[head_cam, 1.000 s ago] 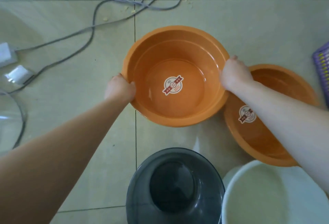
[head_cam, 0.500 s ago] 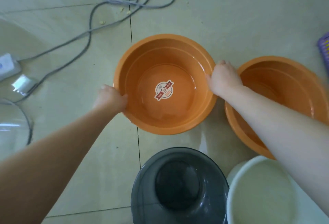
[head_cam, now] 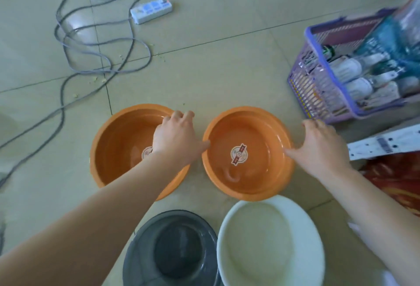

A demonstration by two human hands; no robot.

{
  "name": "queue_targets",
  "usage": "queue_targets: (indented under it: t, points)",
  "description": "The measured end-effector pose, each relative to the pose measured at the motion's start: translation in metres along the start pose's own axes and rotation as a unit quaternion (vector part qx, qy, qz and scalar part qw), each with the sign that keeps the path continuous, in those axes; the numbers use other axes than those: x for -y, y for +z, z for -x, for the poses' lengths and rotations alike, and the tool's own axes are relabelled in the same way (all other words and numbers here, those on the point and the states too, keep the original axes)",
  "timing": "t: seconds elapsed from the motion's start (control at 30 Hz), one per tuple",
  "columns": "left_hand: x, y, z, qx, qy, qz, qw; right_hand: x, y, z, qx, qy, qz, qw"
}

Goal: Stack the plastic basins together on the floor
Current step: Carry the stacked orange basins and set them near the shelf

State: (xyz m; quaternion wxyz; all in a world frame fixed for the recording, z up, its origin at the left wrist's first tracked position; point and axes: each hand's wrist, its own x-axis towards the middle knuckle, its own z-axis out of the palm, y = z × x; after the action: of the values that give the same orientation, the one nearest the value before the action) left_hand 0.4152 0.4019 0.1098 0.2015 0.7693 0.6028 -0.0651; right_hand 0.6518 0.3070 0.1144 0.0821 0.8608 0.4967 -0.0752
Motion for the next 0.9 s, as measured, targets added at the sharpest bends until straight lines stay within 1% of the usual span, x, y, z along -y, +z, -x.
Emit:
queue_targets:
  t: [0.1, 0.17, 0.23, 0.37, 0.43, 0.53, 0.63, 0.7, 0.8, 0.9]
  points:
    - [-0.021, 0.022, -0.012, 0.024, 0.006, -0.013, 1.000, -0.027, 0.019, -0.006, 0.015, 0.031, -0.003, 0.999]
    - [-0.028, 0.049, -0.025, 0.061, -0.003, -0.003, 0.998, -0.037, 0.043, -0.013, 0.045, 0.065, -0.032, 0.996]
    - [-0.030, 0.085, -0.040, 0.100, -0.013, 0.015, 0.995, -0.042, 0.074, -0.024, 0.086, 0.107, -0.076, 0.988]
    - [-0.032, 0.150, -0.071, 0.145, -0.039, -0.008, 0.989, -0.044, 0.145, -0.047, 0.140, 0.173, -0.115, 0.968]
    - [-0.030, 0.168, -0.080, 0.131, -0.070, -0.001, 0.989, -0.044, 0.176, -0.055, 0.151, 0.184, -0.121, 0.964]
    - [-0.024, 0.180, -0.090, 0.070, -0.070, 0.010, 0.995, -0.045, 0.197, -0.060, 0.110, 0.186, -0.125, 0.968]
    - [-0.023, 0.172, -0.096, 0.041, -0.071, 0.032, 0.996, -0.042, 0.182, -0.065, 0.083, 0.172, -0.110, 0.975]
    - [-0.025, 0.151, -0.096, 0.023, -0.079, 0.061, 0.995, -0.040, 0.151, -0.070, 0.062, 0.166, -0.108, 0.978]
    - [-0.025, 0.092, -0.088, -0.004, -0.083, 0.108, 0.991, -0.032, 0.082, -0.073, 0.014, 0.144, -0.102, 0.984]
    - [-0.005, 0.018, -0.070, -0.036, -0.098, 0.137, 0.985, -0.003, 0.009, -0.069, -0.013, 0.095, -0.108, 0.990]
